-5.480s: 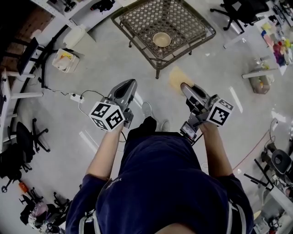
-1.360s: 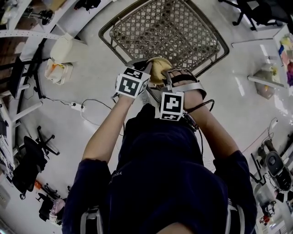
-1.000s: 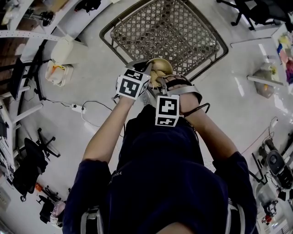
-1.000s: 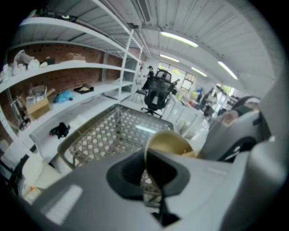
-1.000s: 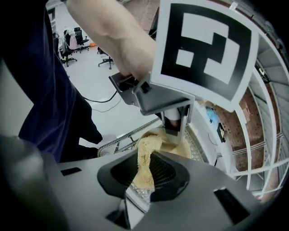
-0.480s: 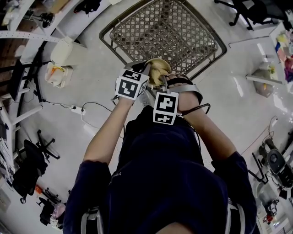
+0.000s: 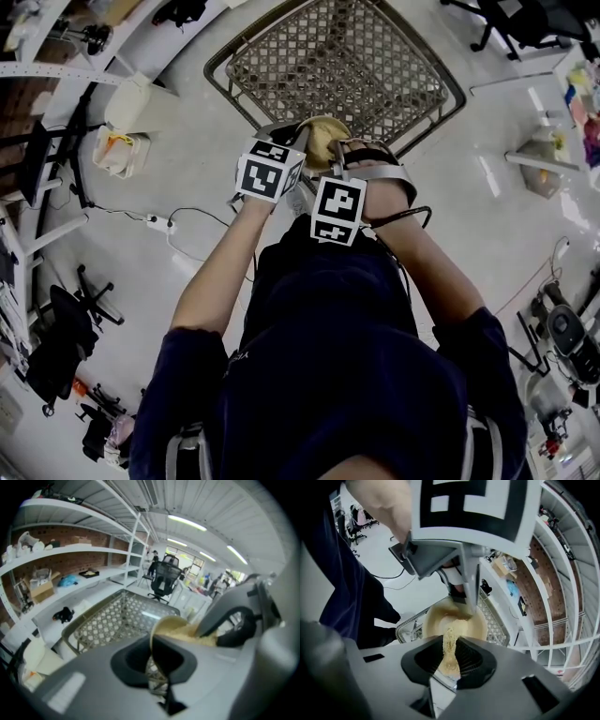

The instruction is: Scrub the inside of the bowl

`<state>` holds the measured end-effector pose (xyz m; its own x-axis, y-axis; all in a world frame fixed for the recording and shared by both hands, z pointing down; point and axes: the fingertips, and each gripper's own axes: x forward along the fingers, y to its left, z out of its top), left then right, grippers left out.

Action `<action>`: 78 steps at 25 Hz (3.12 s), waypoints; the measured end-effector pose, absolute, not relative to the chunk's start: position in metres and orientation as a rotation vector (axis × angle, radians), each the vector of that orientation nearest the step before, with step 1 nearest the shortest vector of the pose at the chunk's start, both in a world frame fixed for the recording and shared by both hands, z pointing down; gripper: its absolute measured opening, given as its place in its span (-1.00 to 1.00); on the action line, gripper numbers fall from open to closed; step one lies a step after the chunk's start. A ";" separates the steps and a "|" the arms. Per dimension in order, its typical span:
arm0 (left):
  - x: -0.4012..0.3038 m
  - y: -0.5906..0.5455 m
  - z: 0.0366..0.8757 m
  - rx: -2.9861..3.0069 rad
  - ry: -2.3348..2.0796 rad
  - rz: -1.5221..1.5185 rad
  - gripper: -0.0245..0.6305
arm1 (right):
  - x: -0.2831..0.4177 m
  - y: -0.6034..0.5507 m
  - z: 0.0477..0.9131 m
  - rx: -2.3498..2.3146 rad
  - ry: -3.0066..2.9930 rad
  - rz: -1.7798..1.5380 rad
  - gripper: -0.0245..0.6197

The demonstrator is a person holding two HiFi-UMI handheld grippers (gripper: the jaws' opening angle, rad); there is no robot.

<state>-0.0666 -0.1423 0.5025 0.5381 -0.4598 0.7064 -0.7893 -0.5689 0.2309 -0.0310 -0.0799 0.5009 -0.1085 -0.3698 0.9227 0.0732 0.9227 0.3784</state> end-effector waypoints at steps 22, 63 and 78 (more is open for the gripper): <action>-0.060 -0.145 0.508 2.238 -0.994 0.824 -0.88 | -0.050 -0.057 0.508 0.084 -1.652 -0.460 -0.72; -0.056 -0.154 0.511 2.231 -0.990 0.818 -0.88 | -0.028 -0.062 0.511 0.040 -1.642 -0.369 -0.72; -0.053 -0.158 0.512 2.227 -0.989 0.818 -0.88 | -0.018 -0.080 0.510 0.138 -1.681 -0.339 -0.72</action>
